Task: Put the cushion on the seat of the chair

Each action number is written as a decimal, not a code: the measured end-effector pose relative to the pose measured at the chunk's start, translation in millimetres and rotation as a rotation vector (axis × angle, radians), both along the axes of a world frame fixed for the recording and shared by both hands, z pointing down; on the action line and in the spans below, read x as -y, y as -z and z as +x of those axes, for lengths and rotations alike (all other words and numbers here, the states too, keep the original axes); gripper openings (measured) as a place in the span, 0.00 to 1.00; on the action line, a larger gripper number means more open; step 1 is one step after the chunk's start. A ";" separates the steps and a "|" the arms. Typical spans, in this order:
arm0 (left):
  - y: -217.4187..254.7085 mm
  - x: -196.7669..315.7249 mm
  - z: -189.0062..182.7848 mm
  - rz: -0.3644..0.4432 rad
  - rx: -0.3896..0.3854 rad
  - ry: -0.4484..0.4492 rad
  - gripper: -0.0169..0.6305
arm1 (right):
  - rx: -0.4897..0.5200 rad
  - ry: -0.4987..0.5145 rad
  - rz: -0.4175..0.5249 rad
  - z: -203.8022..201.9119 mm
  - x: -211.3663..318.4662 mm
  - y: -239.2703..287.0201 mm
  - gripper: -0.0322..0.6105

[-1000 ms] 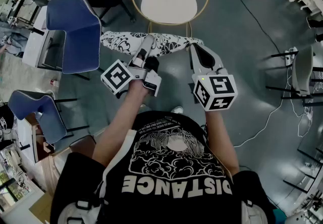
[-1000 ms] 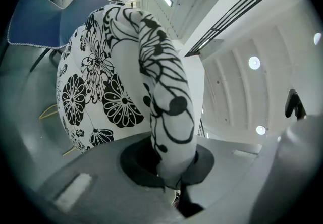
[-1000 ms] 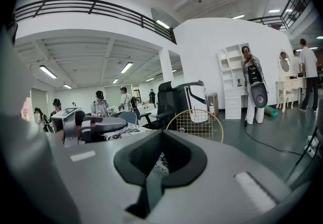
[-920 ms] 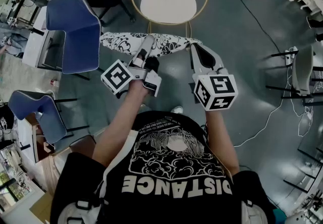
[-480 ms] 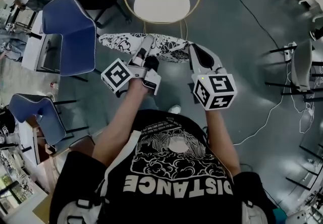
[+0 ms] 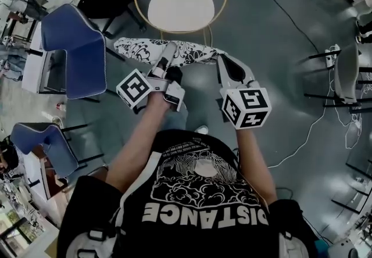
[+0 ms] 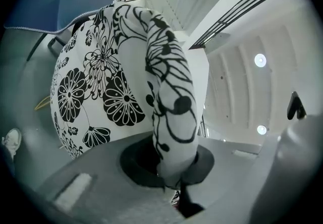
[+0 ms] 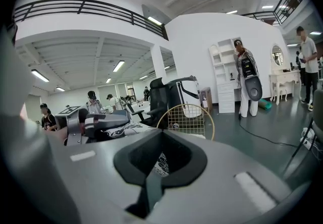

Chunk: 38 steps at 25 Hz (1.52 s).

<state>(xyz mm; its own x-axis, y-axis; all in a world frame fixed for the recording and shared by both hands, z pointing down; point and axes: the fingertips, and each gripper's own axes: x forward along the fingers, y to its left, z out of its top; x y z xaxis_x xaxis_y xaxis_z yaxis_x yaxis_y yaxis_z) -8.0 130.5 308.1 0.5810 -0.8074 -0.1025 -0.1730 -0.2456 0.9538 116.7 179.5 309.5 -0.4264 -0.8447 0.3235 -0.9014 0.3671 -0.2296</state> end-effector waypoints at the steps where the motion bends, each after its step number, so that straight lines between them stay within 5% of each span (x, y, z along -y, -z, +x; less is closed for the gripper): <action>1: -1.1 7.6 0.1 -0.001 -0.005 -0.002 0.04 | -0.004 0.000 -0.005 -0.4 6.2 -1.7 0.05; 23: -25.6 203.5 -19.3 -0.058 -0.072 -0.111 0.05 | -0.098 -0.081 -0.110 -28.0 168.5 -20.6 0.05; 38: -34.5 303.1 7.6 -0.028 -0.091 -0.152 0.05 | -0.107 -0.093 -0.125 -12.3 243.5 -37.5 0.05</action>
<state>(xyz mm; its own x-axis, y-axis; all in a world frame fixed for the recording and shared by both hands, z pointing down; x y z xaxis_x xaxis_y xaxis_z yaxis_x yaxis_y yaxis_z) -0.5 -172.7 342.6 0.6857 -0.7145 -0.1390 -0.0482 -0.2351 0.9708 104.3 -64.1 347.1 -0.3062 -0.8294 0.4672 -0.9517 0.2559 -0.1695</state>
